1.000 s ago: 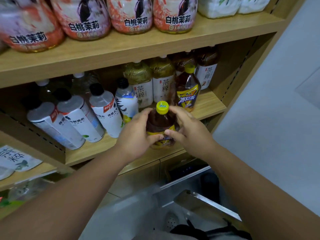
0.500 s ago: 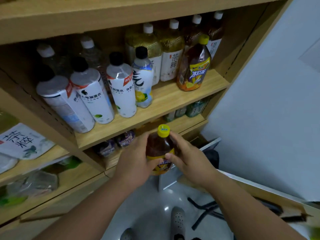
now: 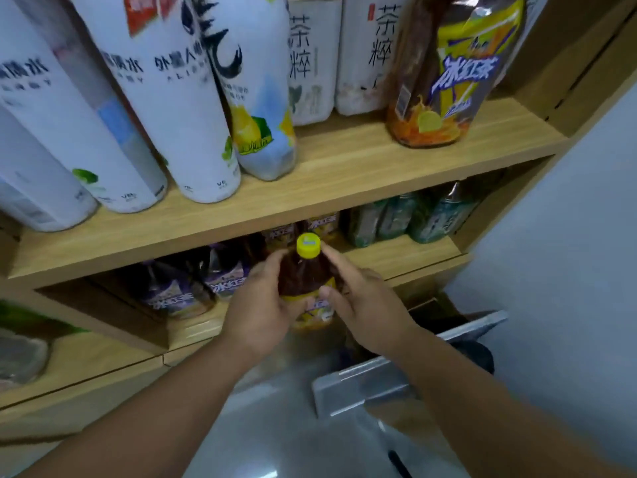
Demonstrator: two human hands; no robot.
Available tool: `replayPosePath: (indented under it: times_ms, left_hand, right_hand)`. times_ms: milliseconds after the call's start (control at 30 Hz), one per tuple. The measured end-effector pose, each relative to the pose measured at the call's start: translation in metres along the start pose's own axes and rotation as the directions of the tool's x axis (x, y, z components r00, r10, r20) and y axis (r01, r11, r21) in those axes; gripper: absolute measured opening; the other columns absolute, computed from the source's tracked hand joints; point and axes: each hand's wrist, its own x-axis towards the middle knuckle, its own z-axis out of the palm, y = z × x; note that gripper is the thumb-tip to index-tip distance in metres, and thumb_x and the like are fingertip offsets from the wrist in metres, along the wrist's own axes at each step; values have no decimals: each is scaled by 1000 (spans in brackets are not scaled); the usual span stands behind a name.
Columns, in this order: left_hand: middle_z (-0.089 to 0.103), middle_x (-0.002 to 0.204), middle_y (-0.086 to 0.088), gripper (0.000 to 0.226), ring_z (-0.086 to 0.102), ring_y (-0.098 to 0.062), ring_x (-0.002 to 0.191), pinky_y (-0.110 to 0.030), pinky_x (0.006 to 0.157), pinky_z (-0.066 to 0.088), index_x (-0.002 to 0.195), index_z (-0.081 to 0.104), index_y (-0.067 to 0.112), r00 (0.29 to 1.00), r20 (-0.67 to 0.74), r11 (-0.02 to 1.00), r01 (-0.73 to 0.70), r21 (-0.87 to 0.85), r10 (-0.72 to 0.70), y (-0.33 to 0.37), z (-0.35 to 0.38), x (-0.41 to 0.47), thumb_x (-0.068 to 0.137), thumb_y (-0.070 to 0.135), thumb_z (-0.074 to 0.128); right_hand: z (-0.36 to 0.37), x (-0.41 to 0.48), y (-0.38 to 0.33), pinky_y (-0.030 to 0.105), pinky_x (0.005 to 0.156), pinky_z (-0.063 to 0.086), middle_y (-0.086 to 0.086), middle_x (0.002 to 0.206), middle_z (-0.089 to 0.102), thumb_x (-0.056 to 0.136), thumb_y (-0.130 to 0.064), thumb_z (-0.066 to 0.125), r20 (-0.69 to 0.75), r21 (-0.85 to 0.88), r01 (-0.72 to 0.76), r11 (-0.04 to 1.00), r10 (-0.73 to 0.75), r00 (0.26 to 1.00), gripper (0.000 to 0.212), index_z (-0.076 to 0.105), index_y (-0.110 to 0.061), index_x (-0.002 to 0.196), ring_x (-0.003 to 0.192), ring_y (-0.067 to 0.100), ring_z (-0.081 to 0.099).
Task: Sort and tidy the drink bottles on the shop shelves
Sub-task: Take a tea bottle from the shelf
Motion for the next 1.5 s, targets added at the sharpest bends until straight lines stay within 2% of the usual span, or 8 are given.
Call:
replayPosePath:
  times_ms: [200,400,533,733,867,967,1333,1500]
  left_hand:
    - [71,114,-13,74,66,-34,108,-45,86,55,141,51,20,977,-212,996,30,87,-11,-18,15,40,77,36,85]
    - [67,128,-11,81,60,-33,122,-46,97,52,151,41,22,986,-158,995,61,79,-48,-47,29,45,82,34,81]
    - [64,121,-17,73,62,-37,113,-46,93,52,149,44,16,973,-220,969,-15,247,71,-41,28,38,85,28,79]
    - [66,126,-14,50,68,-41,90,-48,67,59,130,64,9,869,-244,722,-170,670,430,-45,4,27,83,21,75]
    - [59,139,-12,38,46,-37,118,-52,91,36,116,70,19,768,-218,492,-142,859,603,-75,-25,22,80,32,66]
    - [36,161,-10,52,34,-44,140,-62,111,24,129,64,24,830,-180,473,-111,874,527,-101,-32,23,79,33,75]
    - [36,161,-4,68,48,-51,116,-60,88,51,141,52,21,855,-111,532,-208,821,506,-120,-32,37,79,16,78]
    - [33,162,-5,86,37,-51,135,-64,114,27,146,50,21,949,-27,478,-133,868,315,-84,-37,19,69,40,84]
  right_hand:
    - [22,50,33,40,110,46,4,156,47,103,-22,57,-17,87,53,995,-52,998,68,22,-31,161,139,19,49]
    - [61,54,55,44,104,52,2,146,57,101,-25,60,5,175,4,985,-5,1000,76,14,-47,158,128,19,60]
    - [72,62,55,32,77,50,4,116,69,95,-29,69,-74,47,15,999,-11,997,87,12,-45,159,101,21,67]
    - [89,70,46,34,77,49,6,111,70,83,-37,81,-215,-70,-37,997,21,976,103,10,-49,156,101,30,68]
    - [95,83,41,36,82,49,8,119,67,87,-37,78,-207,-68,-48,996,33,978,101,9,-46,159,108,32,65]
    - [93,95,39,36,80,46,11,115,66,89,-39,76,-184,-97,-82,992,63,981,100,6,-44,161,106,33,64]
    - [89,102,35,40,88,52,11,112,64,91,-39,74,-139,-135,-143,980,124,982,103,-4,-49,158,103,30,62]
    - [66,87,23,37,93,47,12,127,58,88,-39,77,-60,-103,-220,970,215,975,83,30,-25,154,118,32,58]
